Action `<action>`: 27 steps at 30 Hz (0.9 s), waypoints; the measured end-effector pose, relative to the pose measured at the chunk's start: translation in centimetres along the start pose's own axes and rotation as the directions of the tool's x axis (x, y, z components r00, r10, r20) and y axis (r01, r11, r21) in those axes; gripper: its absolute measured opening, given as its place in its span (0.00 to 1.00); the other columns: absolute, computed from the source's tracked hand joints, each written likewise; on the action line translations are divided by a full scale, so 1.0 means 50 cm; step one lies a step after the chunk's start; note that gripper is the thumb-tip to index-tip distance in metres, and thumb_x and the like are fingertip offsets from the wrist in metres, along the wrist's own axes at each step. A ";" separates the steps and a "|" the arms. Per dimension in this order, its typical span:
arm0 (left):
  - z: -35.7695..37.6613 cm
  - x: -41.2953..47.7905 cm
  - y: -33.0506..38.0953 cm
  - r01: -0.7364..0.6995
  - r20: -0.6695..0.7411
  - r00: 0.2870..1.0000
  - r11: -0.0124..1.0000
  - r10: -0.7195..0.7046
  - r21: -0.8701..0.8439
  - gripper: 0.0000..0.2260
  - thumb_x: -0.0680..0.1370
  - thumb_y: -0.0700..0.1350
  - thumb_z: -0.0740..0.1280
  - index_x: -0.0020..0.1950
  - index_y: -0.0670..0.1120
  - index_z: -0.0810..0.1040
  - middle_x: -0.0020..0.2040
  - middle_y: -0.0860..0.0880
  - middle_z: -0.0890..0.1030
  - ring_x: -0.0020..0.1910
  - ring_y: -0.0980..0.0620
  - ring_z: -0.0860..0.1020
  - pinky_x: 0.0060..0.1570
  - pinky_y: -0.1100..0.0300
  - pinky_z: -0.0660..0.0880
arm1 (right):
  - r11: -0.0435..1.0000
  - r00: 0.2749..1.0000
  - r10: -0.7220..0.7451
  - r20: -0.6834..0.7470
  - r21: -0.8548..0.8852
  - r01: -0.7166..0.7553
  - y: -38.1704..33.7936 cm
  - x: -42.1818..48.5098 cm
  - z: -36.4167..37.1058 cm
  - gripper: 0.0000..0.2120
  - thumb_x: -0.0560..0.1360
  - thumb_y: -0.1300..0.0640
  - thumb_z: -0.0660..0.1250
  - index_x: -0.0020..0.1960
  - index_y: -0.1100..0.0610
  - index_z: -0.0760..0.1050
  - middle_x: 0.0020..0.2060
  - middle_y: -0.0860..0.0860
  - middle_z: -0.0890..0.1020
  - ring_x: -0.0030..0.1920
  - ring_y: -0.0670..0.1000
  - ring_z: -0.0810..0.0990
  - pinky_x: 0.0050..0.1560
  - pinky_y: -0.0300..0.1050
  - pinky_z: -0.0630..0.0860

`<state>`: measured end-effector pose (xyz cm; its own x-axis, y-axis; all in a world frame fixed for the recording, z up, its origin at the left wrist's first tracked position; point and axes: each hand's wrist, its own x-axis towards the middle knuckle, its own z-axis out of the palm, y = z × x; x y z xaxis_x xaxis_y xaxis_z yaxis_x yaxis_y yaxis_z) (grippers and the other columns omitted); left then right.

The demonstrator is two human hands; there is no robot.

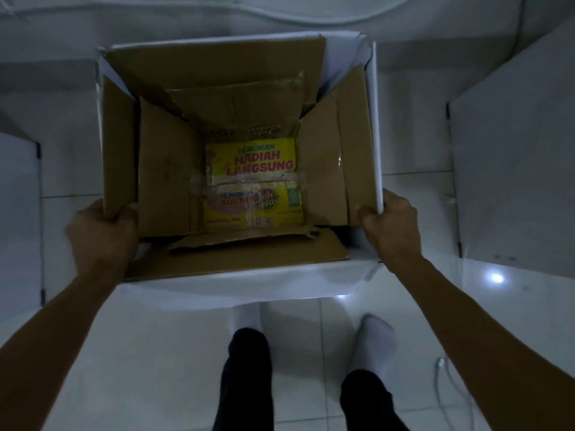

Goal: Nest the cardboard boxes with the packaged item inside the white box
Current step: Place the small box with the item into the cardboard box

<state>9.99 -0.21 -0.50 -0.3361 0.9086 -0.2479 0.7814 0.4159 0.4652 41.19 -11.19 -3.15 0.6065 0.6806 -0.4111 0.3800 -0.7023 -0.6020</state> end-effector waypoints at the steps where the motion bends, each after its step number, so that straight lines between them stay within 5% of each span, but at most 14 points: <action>1: 0.011 -0.022 0.010 0.004 0.007 1.000 1.000 -0.004 -0.006 0.14 0.74 0.45 0.66 0.56 0.39 0.79 0.50 0.34 0.82 0.49 0.38 0.80 0.45 0.52 0.73 | 1.000 1.000 -0.016 -0.006 0.000 0.016 0.017 0.001 -0.019 0.09 0.71 0.63 0.64 0.49 0.63 0.78 0.37 0.55 0.80 0.36 0.54 0.78 0.35 0.37 0.68; 8: 0.113 -0.178 0.093 0.004 0.064 0.998 0.997 0.001 -0.074 0.11 0.76 0.41 0.64 0.55 0.38 0.79 0.42 0.42 0.77 0.36 0.48 0.74 0.41 0.58 0.69 | 1.000 0.999 0.016 -0.043 -0.017 -0.017 0.150 0.032 -0.159 0.12 0.72 0.62 0.65 0.54 0.63 0.78 0.43 0.56 0.81 0.42 0.54 0.78 0.42 0.40 0.71; 11: 0.161 -0.215 0.117 -0.040 0.056 0.997 0.997 0.044 -0.072 0.10 0.77 0.41 0.63 0.54 0.37 0.78 0.37 0.45 0.75 0.27 0.55 0.68 0.29 0.65 0.67 | 0.998 0.996 0.048 -0.069 -0.039 -0.051 0.210 0.044 -0.199 0.14 0.74 0.60 0.65 0.56 0.66 0.75 0.49 0.59 0.81 0.47 0.56 0.78 0.45 0.40 0.69; 13: 0.186 -0.230 0.133 -0.080 0.079 0.993 0.996 0.084 -0.050 0.10 0.77 0.41 0.62 0.52 0.36 0.78 0.37 0.42 0.77 0.27 0.55 0.69 0.24 0.67 0.66 | 0.995 0.993 0.051 -0.104 -0.080 -0.059 0.244 0.055 -0.224 0.16 0.73 0.58 0.66 0.56 0.68 0.75 0.51 0.64 0.81 0.50 0.61 0.80 0.46 0.43 0.71; 17: 0.221 -0.265 0.163 -0.131 0.092 0.987 0.991 0.130 -0.001 0.11 0.77 0.42 0.62 0.52 0.36 0.77 0.48 0.36 0.81 0.38 0.47 0.73 0.39 0.59 0.68 | 0.992 0.992 0.033 -0.123 -0.114 -0.047 0.288 0.065 -0.276 0.18 0.71 0.55 0.67 0.56 0.67 0.75 0.50 0.63 0.81 0.47 0.57 0.78 0.46 0.45 0.71; 24: 0.278 -0.333 0.205 -0.133 0.112 0.985 0.991 0.133 -0.013 0.11 0.79 0.43 0.60 0.53 0.37 0.75 0.43 0.43 0.77 0.37 0.45 0.74 0.34 0.59 0.69 | 0.969 0.991 0.015 -0.135 -0.241 -0.047 0.346 0.091 -0.348 0.26 0.68 0.47 0.66 0.57 0.65 0.74 0.50 0.67 0.80 0.48 0.65 0.80 0.43 0.46 0.70; 27: 0.292 -0.349 0.211 -0.131 0.134 0.982 0.990 0.135 -0.043 0.10 0.79 0.44 0.59 0.53 0.39 0.75 0.43 0.44 0.77 0.37 0.45 0.76 0.35 0.58 0.71 | 0.976 0.987 0.045 -0.152 -0.203 -0.076 0.359 0.101 -0.359 0.20 0.71 0.53 0.68 0.59 0.63 0.73 0.52 0.65 0.80 0.50 0.65 0.79 0.44 0.46 0.70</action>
<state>31.79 -12.24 -3.68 -0.1539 0.9434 -0.2939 0.7953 0.2947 0.5298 63.61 -24.12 -3.72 0.7224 0.6082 -0.3288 0.4666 -0.7798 -0.4173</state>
